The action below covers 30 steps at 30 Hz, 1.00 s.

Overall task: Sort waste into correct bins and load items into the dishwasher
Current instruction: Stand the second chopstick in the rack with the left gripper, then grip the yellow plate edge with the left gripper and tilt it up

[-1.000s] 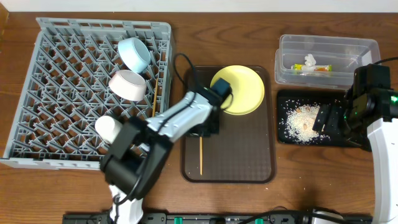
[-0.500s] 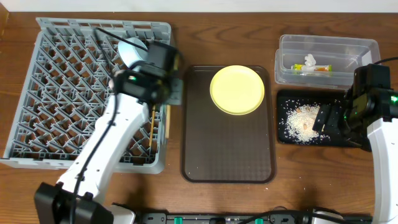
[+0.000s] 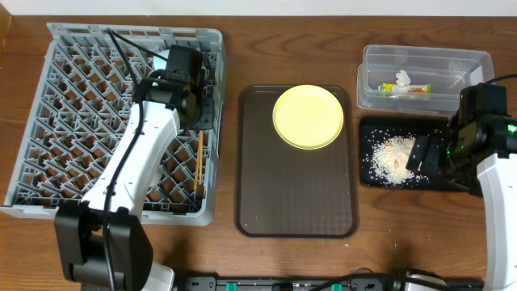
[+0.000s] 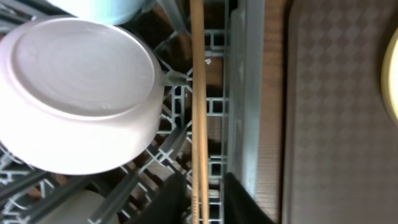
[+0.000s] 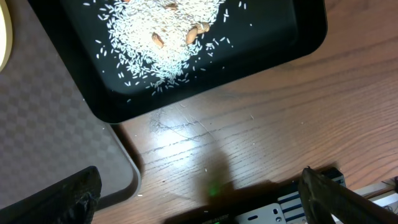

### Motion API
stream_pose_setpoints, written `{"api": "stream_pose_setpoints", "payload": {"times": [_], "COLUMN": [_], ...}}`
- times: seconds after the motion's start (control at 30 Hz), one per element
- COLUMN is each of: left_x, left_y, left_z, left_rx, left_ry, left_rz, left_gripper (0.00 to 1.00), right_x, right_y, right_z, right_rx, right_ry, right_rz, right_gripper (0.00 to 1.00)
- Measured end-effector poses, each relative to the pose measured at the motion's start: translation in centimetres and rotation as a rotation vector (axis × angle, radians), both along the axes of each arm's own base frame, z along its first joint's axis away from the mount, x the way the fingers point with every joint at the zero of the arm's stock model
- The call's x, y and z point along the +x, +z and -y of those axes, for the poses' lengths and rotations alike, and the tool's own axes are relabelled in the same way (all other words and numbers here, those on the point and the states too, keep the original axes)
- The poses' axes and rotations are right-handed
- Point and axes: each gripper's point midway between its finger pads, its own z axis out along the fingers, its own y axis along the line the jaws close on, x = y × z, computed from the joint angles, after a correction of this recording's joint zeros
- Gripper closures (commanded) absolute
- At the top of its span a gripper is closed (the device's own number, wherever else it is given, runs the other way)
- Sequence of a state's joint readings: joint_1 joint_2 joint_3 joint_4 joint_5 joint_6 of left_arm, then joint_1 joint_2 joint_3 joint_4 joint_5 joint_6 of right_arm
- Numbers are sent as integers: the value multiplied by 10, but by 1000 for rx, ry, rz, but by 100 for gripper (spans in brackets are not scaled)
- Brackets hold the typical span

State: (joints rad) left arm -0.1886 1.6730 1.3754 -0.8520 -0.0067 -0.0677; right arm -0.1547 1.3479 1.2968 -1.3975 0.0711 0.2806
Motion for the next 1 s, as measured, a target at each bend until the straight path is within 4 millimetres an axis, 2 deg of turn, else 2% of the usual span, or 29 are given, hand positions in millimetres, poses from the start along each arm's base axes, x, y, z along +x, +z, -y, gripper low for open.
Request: {"api": "stream_pose_setpoints", "payload": {"times": [0.07, 0.17, 0.27, 0.37, 0.47, 0.57, 0.7, 0.83, 0.9, 1.0], "left_x": [0, 0, 0, 3, 10, 15, 11, 0, -8, -16], "left_y": [-3, -2, 3, 16, 40, 59, 67, 50, 29, -5], "left_z": [0, 0, 3, 18, 48, 92, 148, 201, 224, 248], "left_rx": [2, 4, -12, -81, -180, -253, -299, -314, -311, -294], "left_ry": [-2, -11, -20, -51, -126, -237, -394, -544, -605, -672], "left_rz": [-9, -6, 6, 57, 147, 238, 297, 291, 256, 201], "left_gripper": [47, 40, 37, 35, 35, 31, 31, 31, 31, 31], "right_x": [0, 0, 0, 1, 1, 2, 2, 2, 2, 2], "right_y": [0, 0, 0, 0, 0, 0, 0, 0, 0, 0], "right_z": [0, 0, 0, 0, 0, 0, 0, 0, 0, 0], "right_rx": [0, 0, 0, -1, -1, -1, -1, -1, -1, -1], "right_ry": [0, 0, 0, 0, 0, 0, 0, 0, 0, 0], "right_rz": [0, 0, 1, 4, 5, 6, 7, 7, 6, 6], "right_gripper": [1, 1, 1, 1, 1, 1, 1, 1, 1, 1]}}
